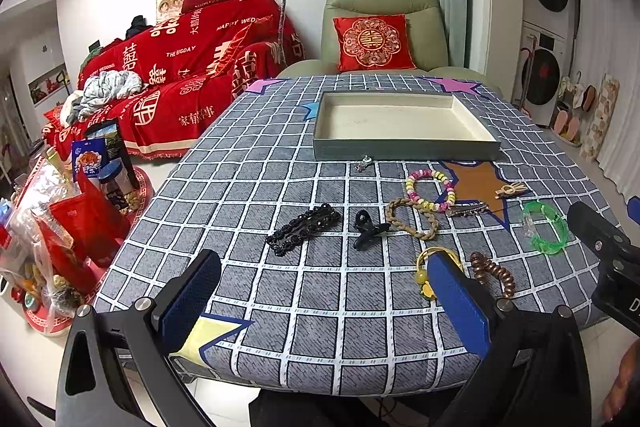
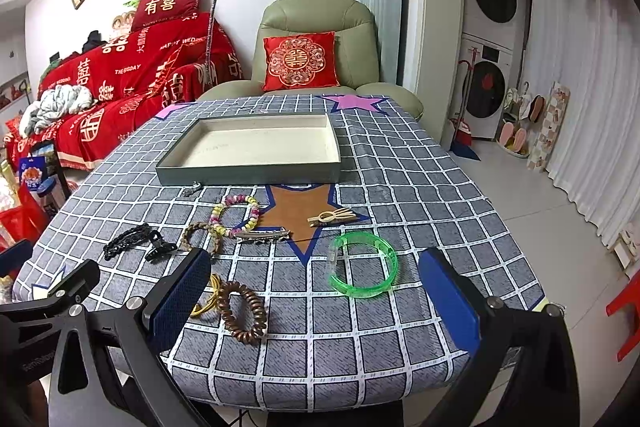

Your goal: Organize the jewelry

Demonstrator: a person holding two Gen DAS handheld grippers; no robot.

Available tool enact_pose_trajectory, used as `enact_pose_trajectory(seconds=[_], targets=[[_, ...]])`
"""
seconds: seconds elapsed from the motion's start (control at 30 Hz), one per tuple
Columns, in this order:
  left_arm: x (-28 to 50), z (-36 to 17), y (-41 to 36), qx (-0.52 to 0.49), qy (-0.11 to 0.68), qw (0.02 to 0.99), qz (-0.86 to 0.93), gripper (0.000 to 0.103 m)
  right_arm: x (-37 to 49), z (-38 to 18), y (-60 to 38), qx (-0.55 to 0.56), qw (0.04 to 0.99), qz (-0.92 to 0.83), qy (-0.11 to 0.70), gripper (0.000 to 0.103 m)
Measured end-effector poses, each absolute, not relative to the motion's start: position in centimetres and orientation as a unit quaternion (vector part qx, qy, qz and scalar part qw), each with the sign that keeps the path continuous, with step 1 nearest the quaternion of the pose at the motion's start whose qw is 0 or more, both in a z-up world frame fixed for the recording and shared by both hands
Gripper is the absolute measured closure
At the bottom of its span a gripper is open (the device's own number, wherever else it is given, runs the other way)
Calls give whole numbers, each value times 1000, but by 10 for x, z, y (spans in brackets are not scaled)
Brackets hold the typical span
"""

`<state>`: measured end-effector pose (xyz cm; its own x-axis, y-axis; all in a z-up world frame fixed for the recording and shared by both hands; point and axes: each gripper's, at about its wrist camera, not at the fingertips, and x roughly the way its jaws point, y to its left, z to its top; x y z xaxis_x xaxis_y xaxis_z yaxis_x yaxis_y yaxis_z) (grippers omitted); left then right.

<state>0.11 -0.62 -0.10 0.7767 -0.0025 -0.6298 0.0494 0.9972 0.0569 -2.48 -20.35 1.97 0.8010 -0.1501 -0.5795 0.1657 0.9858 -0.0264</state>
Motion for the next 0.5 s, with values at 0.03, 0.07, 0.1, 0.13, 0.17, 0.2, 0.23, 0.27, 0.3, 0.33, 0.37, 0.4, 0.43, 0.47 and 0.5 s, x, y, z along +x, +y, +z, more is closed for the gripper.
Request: enact_pose_trajectory(seconds=[0.03, 0.07, 0.1, 0.13, 0.17, 0.2, 0.23, 0.27, 0.3, 0.33, 0.37, 0.4, 0.43, 0.47, 0.5], targets=[[1, -1, -6, 35, 334, 942, -14, 0, -25, 20, -203, 12, 949, -83, 304, 0], [1, -1, -6, 35, 334, 942, -14, 0, -25, 20, -203, 11, 949, -83, 303, 0], [1, -1, -6, 34, 334, 942, -15, 0, -25, 20, -202, 11, 950, -83, 302, 0], [1, -1, -6, 35, 335, 942, -15, 0, -25, 20, -202, 11, 950, -82, 302, 0], [1, -1, -6, 35, 335, 942, -14, 0, -25, 20, -202, 12, 950, -82, 301, 0], [1, -1, -6, 34, 334, 942, -14, 0, -25, 20, -202, 12, 950, -82, 302, 0], [1, -1, -6, 34, 335, 942, -14, 0, -25, 20, -202, 12, 950, -82, 302, 0], [1, -2, -6, 33, 335, 942, -13, 0, -25, 20, -202, 12, 950, -82, 302, 0], [2, -2, -6, 33, 336, 941, -13, 0, -25, 20, -202, 12, 950, -82, 302, 0], [2, -2, -5, 33, 336, 941, -13, 0, -25, 20, -202, 12, 950, -82, 302, 0], [2, -2, -5, 32, 336, 941, -12, 0, -25, 20, -202, 12, 950, -82, 302, 0], [2, -2, -5, 33, 336, 941, -12, 0, -25, 21, -202, 12, 950, -82, 302, 0], [2, -2, -5, 32, 336, 941, -11, 0, -25, 20, -202, 12, 950, -82, 301, 0], [2, -2, -5, 33, 336, 941, -11, 0, -25, 20, -202, 12, 950, -82, 302, 0], [2, -2, -4, 32, 336, 941, -11, 0, -25, 21, -203, 12, 950, -82, 302, 0]])
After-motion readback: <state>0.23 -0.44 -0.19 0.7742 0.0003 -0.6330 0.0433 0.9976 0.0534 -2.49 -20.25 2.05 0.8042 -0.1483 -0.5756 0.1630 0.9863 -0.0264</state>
